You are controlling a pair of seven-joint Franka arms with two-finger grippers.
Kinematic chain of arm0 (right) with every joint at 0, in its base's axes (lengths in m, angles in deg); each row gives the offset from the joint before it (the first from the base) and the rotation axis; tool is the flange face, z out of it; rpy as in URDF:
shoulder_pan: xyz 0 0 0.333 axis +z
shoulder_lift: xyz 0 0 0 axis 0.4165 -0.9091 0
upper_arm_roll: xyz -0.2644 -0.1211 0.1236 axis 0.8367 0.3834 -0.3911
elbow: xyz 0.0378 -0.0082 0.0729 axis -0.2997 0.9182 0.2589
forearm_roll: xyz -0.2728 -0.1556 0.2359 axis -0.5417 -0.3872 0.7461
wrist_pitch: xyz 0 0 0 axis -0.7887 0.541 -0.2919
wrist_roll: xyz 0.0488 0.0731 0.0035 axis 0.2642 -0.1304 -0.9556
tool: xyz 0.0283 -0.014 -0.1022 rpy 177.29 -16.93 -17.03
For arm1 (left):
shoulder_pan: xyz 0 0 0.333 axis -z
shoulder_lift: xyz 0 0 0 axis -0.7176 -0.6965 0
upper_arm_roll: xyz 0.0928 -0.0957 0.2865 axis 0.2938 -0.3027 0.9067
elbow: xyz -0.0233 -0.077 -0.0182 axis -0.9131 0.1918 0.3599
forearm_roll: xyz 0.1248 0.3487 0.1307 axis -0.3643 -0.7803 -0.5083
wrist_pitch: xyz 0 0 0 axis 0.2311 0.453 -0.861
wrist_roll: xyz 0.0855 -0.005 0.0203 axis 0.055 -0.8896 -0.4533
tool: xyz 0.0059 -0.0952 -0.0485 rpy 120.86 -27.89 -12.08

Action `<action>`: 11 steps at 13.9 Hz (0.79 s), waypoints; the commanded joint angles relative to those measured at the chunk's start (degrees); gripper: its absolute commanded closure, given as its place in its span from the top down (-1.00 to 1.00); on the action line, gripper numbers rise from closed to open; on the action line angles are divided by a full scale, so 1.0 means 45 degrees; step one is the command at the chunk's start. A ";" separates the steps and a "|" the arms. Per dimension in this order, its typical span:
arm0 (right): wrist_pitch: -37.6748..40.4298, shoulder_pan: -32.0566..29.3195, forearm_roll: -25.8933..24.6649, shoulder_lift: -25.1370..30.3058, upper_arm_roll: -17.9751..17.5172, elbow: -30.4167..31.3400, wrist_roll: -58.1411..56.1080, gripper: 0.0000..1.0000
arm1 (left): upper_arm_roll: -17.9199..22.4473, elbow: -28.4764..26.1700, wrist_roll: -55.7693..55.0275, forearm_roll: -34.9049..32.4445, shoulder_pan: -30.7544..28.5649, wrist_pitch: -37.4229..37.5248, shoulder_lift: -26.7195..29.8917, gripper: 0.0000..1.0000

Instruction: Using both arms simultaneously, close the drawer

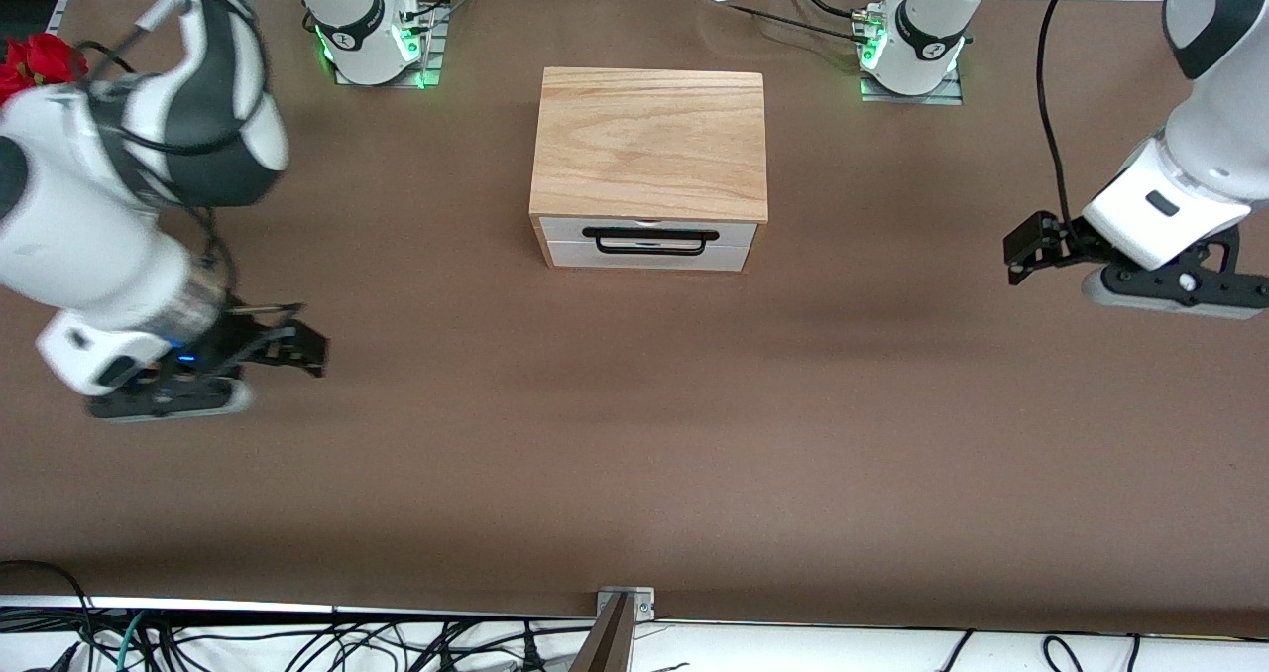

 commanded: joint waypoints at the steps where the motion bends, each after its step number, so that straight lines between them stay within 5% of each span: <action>1: 0.0147 -0.2088 -0.1112 0.1961 -0.2279 0.1488 0.0000 1.00 | -0.1253 -0.2375 0.0053 -0.0019 -0.1229 -0.0226 0.1983 1.00; 6: -0.0008 -0.3751 -0.1252 0.4288 -0.3397 0.4165 0.0059 1.00 | -0.1535 -0.2710 0.0093 0.0275 -0.1608 -0.0227 0.2220 1.00; 11: 0.0887 -0.4184 -0.1271 0.3669 -0.3692 0.3255 -0.0019 1.00 | -0.1554 -0.2339 0.0073 0.0275 -0.1784 -0.0148 0.1869 1.00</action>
